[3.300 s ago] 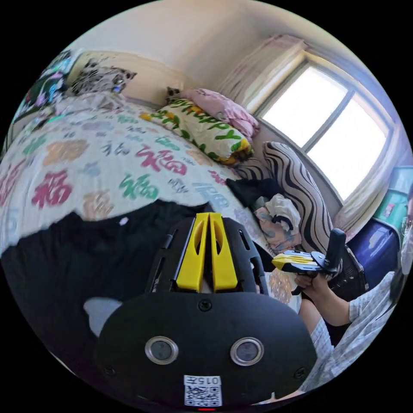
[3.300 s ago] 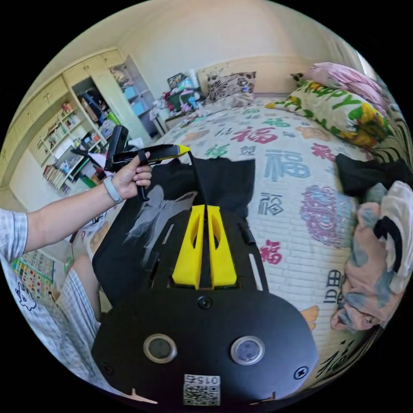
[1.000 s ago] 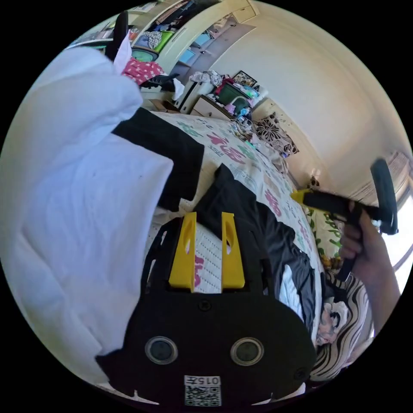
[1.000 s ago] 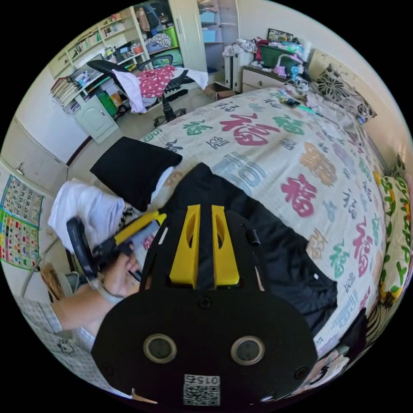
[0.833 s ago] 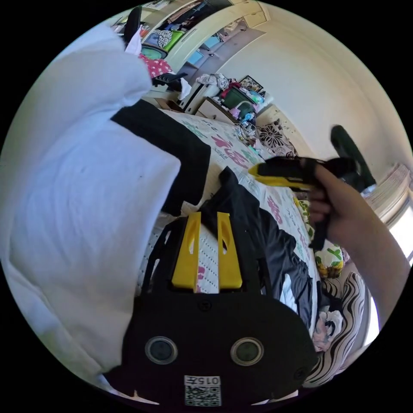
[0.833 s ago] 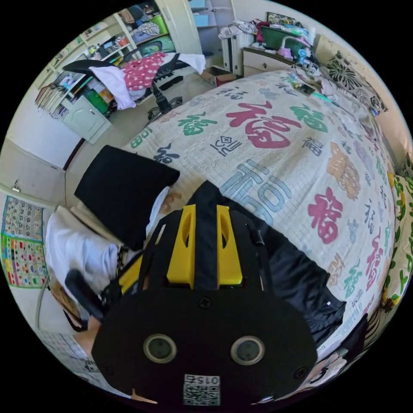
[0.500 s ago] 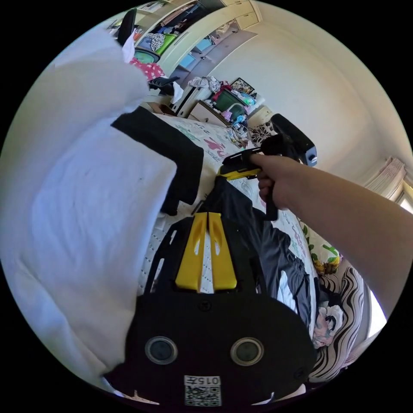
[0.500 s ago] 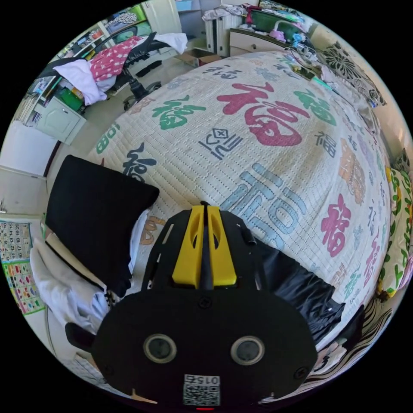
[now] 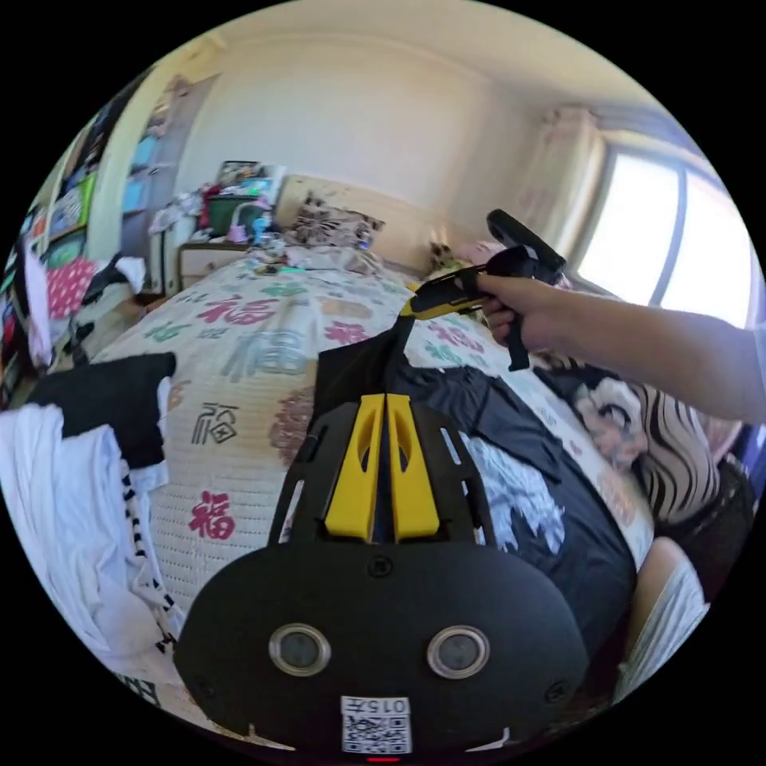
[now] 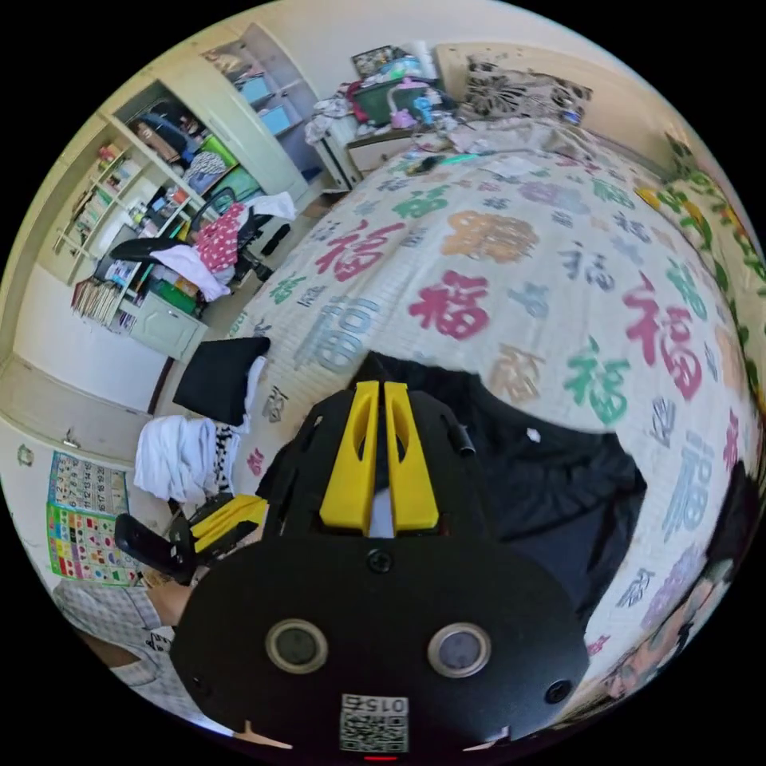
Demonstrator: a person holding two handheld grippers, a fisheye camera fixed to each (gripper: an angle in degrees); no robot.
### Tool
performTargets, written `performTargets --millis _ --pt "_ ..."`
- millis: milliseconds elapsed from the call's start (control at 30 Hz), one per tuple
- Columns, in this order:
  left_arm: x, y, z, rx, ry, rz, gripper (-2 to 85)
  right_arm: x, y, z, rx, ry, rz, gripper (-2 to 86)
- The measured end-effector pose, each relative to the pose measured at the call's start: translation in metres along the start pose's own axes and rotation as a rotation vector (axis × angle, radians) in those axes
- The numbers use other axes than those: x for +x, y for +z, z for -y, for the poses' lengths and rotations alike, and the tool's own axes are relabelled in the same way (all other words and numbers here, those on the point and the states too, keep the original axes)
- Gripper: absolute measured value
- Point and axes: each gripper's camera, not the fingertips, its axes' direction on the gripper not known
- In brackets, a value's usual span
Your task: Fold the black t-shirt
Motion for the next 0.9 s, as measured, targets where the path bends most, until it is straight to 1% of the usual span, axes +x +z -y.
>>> performTargets --millis 67,100,167,267,333,367,433,500,533,567,600,667,700,767,800,833,900 --pt "0.032 0.017 -0.007 -0.092 0.129 -0.054 -0.8 0.035 -0.001 -0.023 -0.025 0.086 0.013 -0.6" --pt "0.039 0.022 -0.009 -0.125 0.156 -0.075 -0.7 0.056 0.0 -0.037 -0.039 0.148 0.029 -0.6" --pt "0.062 0.044 -0.017 -0.27 0.241 -0.163 -0.7 0.082 0.002 -0.055 -0.051 0.214 0.061 -0.5" --pt "0.085 0.06 -0.024 -0.411 0.336 -0.263 -0.8 0.11 -0.007 -0.077 -0.008 0.307 0.069 -0.2" --pt "0.095 0.059 -0.023 -0.41 0.37 -0.269 -0.8 0.118 -0.017 -0.082 0.011 0.329 0.044 0.0" --pt "0.098 0.055 -0.021 -0.376 0.379 -0.261 -0.8 0.12 -0.025 -0.084 0.03 0.322 0.026 0.1" --pt "0.1 0.048 -0.014 -0.293 0.375 -0.221 -0.8 0.116 -0.037 -0.084 0.075 0.27 0.023 0.1" --pt "0.096 0.047 -0.01 -0.241 0.355 -0.144 -0.8 0.1 -0.04 -0.079 0.061 0.153 0.053 -0.1" --pt "0.092 0.052 -0.009 -0.244 0.334 -0.097 -0.8 0.095 -0.038 -0.077 0.046 0.125 0.051 -0.2" --pt "0.087 0.063 -0.008 -0.286 0.31 -0.071 -0.8 0.085 -0.032 -0.075 0.012 0.075 0.04 -0.4" --pt "0.084 0.069 -0.008 -0.311 0.299 -0.07 -0.8 0.079 -0.025 -0.075 -0.012 0.05 0.03 -0.7" --pt "0.073 0.093 -0.006 -0.43 0.228 -0.121 -0.8 0.078 -0.011 -0.077 -0.055 0.067 0.047 -0.9" --pt "0.07 0.095 -0.004 -0.436 0.211 -0.145 -0.8 0.082 -0.001 -0.08 -0.116 0.082 0.071 -0.9" --pt "0.062 0.098 0.003 -0.47 0.167 -0.224 -0.7 0.086 -0.008 -0.087 -0.081 0.073 0.103 -0.9" --pt "0.061 0.097 0.006 -0.473 0.158 -0.228 -0.7 0.088 -0.019 -0.091 -0.054 0.05 0.11 -0.8" --pt "0.058 0.092 0.013 -0.439 0.159 -0.212 -0.6 0.089 -0.026 -0.092 -0.039 0.037 0.104 -0.8" --pt "0.054 0.082 0.029 -0.337 0.185 -0.158 -0.3 0.101 -0.06 -0.099 0.033 -0.037 0.008 -0.3"
